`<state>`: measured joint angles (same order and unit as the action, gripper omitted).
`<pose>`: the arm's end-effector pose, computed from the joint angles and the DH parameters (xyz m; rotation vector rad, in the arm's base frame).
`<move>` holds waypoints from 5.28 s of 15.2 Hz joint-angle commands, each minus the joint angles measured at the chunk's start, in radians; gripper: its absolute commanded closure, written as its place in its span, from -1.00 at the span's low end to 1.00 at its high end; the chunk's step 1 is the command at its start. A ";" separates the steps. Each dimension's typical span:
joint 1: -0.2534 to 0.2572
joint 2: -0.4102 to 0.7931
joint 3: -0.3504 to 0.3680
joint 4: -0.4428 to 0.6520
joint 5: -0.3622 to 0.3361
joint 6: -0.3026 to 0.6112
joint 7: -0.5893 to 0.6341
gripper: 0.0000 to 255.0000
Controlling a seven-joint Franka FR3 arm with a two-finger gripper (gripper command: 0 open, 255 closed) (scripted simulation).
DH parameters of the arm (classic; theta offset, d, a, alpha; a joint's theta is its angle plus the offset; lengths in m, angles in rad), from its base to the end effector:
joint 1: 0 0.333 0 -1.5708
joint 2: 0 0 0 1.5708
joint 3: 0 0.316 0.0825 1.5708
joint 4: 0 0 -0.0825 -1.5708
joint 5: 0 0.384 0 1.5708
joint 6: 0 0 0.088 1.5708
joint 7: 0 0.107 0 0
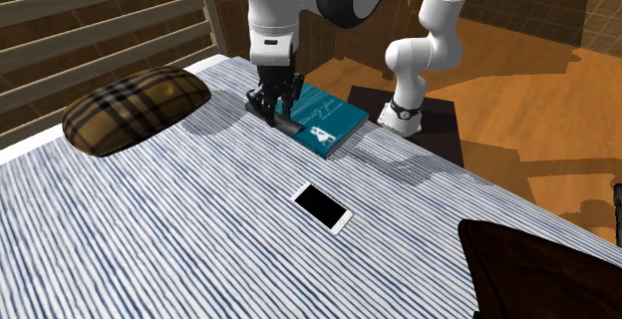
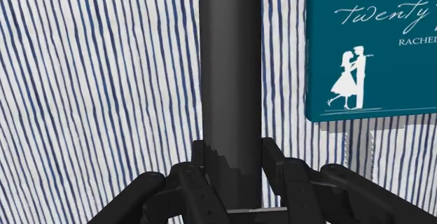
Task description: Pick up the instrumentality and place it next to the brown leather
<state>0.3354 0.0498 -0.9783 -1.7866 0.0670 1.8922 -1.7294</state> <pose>0.4723 -0.3368 0.5340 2.6470 1.5687 0.0781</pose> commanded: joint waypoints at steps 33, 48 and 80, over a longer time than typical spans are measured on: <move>0.308 -0.048 0.368 -0.112 -0.102 0.083 0.706 1.00; 0.300 0.016 0.364 -0.255 -0.061 0.278 0.681 1.00; 0.281 0.133 0.380 -0.353 0.033 0.473 0.622 -1.00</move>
<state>0.6134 0.1968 -0.5943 -2.1429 0.1114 2.3790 -1.1145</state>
